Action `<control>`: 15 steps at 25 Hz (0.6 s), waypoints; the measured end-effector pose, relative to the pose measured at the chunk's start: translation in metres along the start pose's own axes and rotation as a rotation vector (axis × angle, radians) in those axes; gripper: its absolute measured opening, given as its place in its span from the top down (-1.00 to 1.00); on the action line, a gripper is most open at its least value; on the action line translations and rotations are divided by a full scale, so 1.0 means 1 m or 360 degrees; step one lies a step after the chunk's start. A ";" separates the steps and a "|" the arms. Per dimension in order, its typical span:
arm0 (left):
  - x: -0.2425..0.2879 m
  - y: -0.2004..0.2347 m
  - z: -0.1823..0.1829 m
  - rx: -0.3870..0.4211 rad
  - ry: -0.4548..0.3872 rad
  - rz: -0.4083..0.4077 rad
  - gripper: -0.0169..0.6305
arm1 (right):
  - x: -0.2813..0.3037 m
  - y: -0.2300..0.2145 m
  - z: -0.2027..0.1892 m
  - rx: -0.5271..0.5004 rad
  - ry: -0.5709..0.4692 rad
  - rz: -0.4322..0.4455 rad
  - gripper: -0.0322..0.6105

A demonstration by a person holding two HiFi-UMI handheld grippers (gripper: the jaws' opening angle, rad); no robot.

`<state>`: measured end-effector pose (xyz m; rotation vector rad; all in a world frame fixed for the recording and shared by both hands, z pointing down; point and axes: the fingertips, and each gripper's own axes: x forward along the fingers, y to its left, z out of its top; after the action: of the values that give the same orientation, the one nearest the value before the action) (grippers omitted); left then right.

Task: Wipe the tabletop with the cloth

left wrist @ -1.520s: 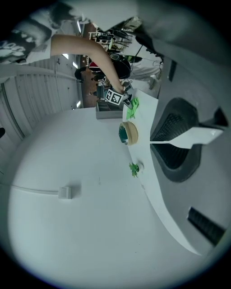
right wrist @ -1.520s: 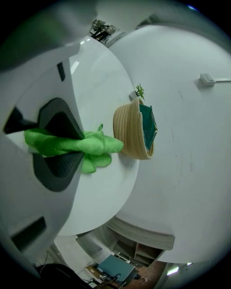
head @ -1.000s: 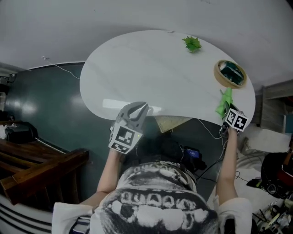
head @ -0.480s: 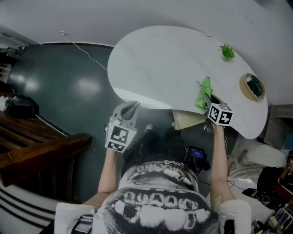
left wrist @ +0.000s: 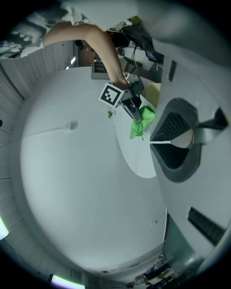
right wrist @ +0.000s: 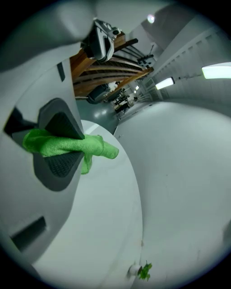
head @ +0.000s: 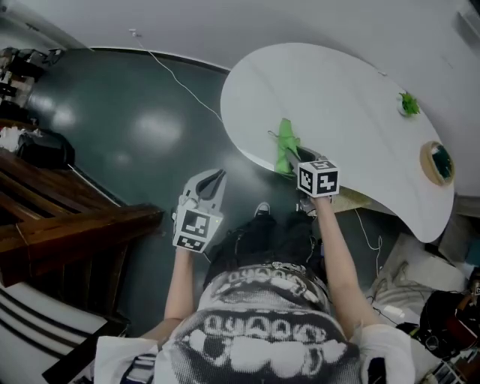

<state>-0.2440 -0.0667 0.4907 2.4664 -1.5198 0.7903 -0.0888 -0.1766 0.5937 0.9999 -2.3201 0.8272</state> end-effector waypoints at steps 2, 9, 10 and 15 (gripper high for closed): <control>-0.009 0.009 -0.009 -0.0013 0.0011 0.0007 0.91 | 0.020 0.032 -0.002 -0.0032 0.0037 0.0067 0.66; -0.027 0.026 -0.034 -0.0097 0.0041 0.0037 0.91 | 0.071 0.075 -0.030 -0.0160 0.0273 0.0144 0.66; -0.027 0.027 -0.036 -0.0105 0.0040 0.0034 0.90 | 0.073 0.071 -0.035 -0.0162 0.0304 0.0127 0.66; -0.025 0.034 -0.043 -0.0118 0.0013 -0.0016 0.90 | 0.069 0.061 -0.048 -0.0132 0.0352 0.0055 0.66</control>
<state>-0.2973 -0.0469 0.5098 2.4126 -1.5049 0.7284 -0.1694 -0.1430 0.6500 0.7930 -2.1693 0.8046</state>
